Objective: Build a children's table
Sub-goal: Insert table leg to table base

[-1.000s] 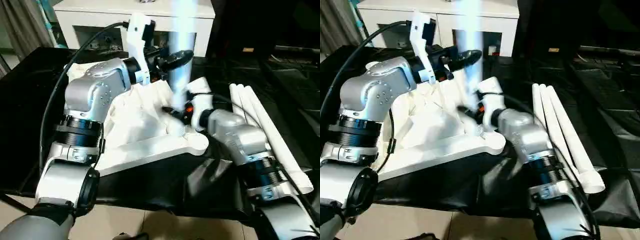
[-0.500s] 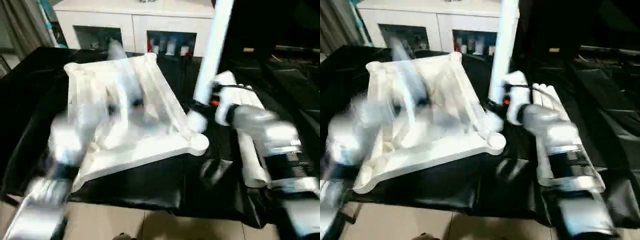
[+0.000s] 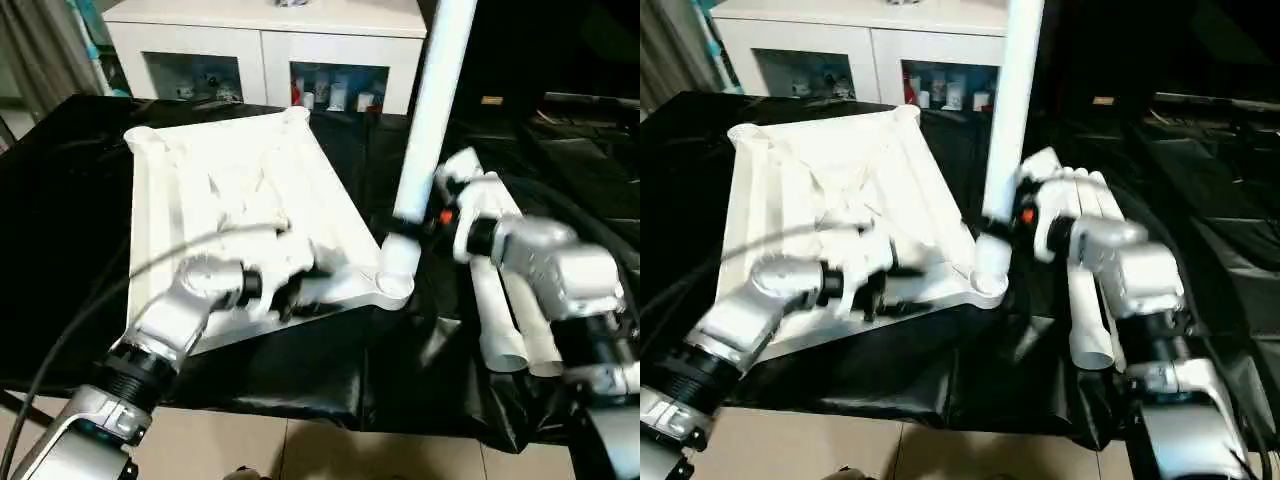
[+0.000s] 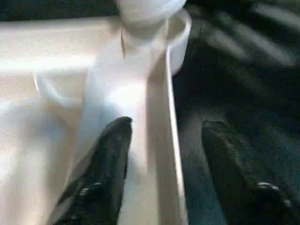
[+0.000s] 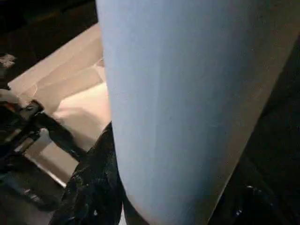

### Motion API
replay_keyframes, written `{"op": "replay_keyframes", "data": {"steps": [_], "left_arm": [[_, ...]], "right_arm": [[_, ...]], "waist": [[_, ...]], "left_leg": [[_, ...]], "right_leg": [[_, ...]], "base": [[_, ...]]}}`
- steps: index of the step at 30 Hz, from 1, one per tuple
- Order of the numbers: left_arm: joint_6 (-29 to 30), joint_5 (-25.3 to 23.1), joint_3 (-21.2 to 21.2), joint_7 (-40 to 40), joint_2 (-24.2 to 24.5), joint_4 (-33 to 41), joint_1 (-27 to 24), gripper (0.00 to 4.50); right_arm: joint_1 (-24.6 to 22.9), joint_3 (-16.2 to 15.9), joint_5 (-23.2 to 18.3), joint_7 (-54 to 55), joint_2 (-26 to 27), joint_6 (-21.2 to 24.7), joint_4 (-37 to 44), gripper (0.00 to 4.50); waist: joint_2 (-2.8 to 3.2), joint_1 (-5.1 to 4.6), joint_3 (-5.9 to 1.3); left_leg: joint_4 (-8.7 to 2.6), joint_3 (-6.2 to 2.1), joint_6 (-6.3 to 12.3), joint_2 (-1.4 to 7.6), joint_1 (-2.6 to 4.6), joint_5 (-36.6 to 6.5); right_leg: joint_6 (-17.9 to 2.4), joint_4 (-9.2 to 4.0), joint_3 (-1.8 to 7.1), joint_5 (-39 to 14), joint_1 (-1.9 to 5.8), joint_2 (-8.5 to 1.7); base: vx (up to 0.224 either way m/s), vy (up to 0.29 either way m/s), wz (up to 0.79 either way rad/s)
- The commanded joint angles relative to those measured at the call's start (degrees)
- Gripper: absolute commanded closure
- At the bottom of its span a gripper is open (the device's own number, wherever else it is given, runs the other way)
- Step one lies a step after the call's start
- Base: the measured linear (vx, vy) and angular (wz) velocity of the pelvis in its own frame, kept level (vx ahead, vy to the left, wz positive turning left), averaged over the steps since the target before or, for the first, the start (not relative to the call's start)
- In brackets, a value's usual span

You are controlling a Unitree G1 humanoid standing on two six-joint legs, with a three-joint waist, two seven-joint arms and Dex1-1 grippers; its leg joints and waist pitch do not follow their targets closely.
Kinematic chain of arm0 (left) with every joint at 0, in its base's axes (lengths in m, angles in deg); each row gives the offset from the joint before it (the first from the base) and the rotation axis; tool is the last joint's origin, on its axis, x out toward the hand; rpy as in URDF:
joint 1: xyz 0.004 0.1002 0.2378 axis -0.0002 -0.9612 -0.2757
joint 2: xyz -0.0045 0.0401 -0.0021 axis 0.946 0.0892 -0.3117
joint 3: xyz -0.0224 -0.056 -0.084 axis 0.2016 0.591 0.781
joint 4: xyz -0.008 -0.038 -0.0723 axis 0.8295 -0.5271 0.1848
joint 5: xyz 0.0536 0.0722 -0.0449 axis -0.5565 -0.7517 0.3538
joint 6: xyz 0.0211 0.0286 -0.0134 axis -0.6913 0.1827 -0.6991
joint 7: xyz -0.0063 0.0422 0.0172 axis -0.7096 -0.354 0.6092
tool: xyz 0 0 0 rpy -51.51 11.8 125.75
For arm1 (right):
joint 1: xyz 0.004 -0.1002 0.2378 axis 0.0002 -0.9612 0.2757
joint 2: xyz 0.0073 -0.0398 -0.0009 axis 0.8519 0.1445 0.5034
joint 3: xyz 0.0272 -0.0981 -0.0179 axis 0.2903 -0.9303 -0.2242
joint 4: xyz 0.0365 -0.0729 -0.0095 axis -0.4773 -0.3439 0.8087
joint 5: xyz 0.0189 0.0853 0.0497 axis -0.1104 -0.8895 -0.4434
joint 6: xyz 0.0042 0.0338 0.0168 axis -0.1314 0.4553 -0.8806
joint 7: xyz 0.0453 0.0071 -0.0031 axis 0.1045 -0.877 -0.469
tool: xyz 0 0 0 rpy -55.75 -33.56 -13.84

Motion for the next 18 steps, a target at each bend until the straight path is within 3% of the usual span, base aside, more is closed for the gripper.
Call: {"op": "replay_keyframes", "data": {"steps": [1, 8, 18], "left_arm": [[0.99, -0.36, 0.04, -0.20, -0.07, 0.05, 0.66, 2.03], [1.18, -2.23, -0.33, 3.20, -1.83, -1.98, 1.32, 2.67], [1.61, -4.45, -2.13, 2.30, -4.09, -5.78, 4.39, 3.28]], "right_arm": [[-0.35, -0.42, 0.52, 0.31, 0.00, -0.44, 1.75, 2.66], [-2.09, -1.09, 3.15, 2.99, 1.10, -6.39, 0.85, 2.66], [-2.37, -0.79, 3.95, 4.20, 1.24, -7.94, 1.22, 2.66]], "waist": [[0.03, -0.01, -4.58], [0.36, 0.20, -4.47], [0.63, 0.01, -4.50]], "left_leg": [[-3.96, -1.30, 2.34, 2.78, 0.59, -4.79], [-4.01, -1.34, 1.77, 2.79, 0.58, -5.83], [-4.06, -1.48, 1.44, 2.64, 0.58, -7.45]], "right_leg": [[-14.16, -3.44, 2.87, -2.57, 3.75, -3.23], [-14.30, -3.68, 2.86, -2.85, 3.75, -3.31], [-13.67, -4.06, 2.84, -4.58, 3.96, -3.30]], "base": [[0.000, 0.000, 0.00], [0.000, 0.000, 0.00], [0.000, 0.000, 0.00]]}}
